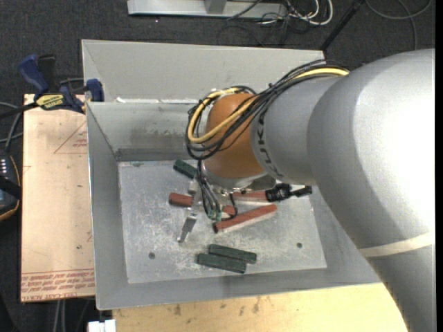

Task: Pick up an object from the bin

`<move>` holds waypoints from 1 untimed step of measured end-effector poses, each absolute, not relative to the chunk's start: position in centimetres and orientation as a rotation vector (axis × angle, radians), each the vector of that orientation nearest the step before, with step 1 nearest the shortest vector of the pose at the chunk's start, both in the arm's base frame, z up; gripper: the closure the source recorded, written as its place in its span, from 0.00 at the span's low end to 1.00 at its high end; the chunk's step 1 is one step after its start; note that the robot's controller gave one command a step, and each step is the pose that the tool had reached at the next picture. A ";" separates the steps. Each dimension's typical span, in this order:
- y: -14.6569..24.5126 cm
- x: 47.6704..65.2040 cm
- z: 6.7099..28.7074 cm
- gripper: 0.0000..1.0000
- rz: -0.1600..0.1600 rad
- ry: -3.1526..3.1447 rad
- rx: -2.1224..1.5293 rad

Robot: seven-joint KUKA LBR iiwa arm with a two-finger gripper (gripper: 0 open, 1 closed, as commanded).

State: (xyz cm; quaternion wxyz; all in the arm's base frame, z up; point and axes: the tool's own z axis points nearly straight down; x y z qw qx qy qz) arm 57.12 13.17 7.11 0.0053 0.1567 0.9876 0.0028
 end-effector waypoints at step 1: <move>13.9 59.5 7.8 1.00 0.013 3.083 0.486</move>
Offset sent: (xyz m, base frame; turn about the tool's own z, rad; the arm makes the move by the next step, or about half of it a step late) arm 0.0000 0.0000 0.0000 0.0000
